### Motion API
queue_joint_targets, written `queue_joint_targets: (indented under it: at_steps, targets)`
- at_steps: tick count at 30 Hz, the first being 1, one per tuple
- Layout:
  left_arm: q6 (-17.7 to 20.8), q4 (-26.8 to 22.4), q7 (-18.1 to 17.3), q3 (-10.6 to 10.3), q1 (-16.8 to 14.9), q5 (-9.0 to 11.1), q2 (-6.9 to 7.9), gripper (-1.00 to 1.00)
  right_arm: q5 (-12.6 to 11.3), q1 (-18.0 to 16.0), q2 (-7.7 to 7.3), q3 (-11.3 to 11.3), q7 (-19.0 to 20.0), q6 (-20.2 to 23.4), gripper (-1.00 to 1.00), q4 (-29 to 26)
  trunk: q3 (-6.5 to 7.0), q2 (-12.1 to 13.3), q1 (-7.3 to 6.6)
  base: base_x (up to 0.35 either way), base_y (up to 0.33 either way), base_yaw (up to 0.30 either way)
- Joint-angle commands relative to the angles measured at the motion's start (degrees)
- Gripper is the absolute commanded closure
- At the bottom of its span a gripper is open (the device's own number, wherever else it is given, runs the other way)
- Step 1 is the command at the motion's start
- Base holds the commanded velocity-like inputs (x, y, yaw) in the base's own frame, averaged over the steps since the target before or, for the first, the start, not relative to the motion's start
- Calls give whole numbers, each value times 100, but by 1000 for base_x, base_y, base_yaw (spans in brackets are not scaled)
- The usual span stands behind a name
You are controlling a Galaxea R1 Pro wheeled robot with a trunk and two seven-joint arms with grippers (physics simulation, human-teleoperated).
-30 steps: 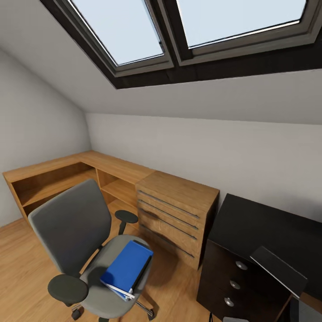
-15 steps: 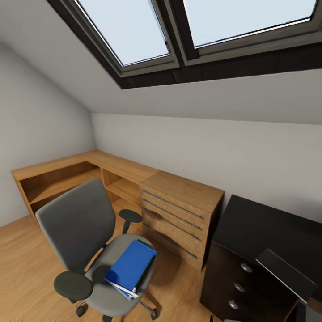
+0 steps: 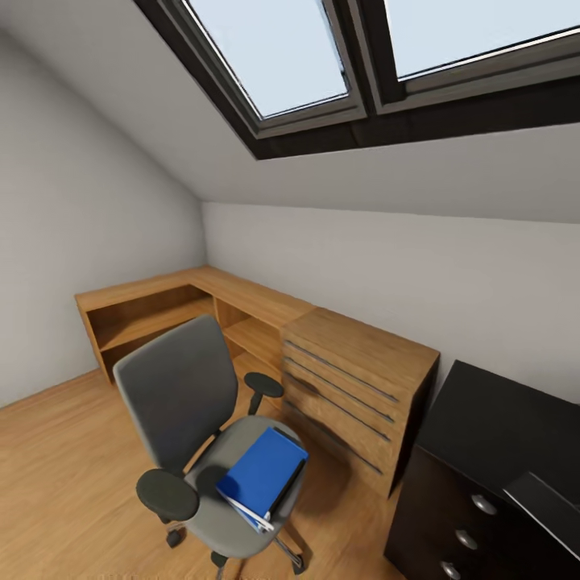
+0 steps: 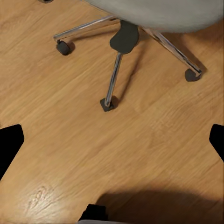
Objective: In the bedroom, organize the workspace by keeping the computer under the desk, ensuring the monitor is on the desk, placing the keyboard on the desk next to the monitor, placing the mouse on the desk next to the keyboard, moving the folder from the swivel chair onto the desk next to the mouse, stacking the notebook on top of the folder with the pen on top of the notebook, and positioning the swivel chair next to the desk.
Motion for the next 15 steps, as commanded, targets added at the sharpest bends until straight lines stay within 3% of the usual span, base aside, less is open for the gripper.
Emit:
queue_joint_targets:
  at_steps: [1, 11, 15]
  targets:
    - [-43, 4, 34, -44, -12, 61, 5, -100, -58, -6, -1, 44, -31, -41, -100, 13, -11, -5, 0, 0, 0, 268]
    - [-51, 53, 34, -55, -12, 71, -8, -100, -46, -6, 16, 42, -20, -77, -100, 54, -46, -5, 0, 0, 0, 267]
    - [-174, 118, 34, -43, -12, 70, -93, -100, -44, -6, 17, 42, 112, -85, -100, 68, -60, -5, 0, 0, 0, 265]
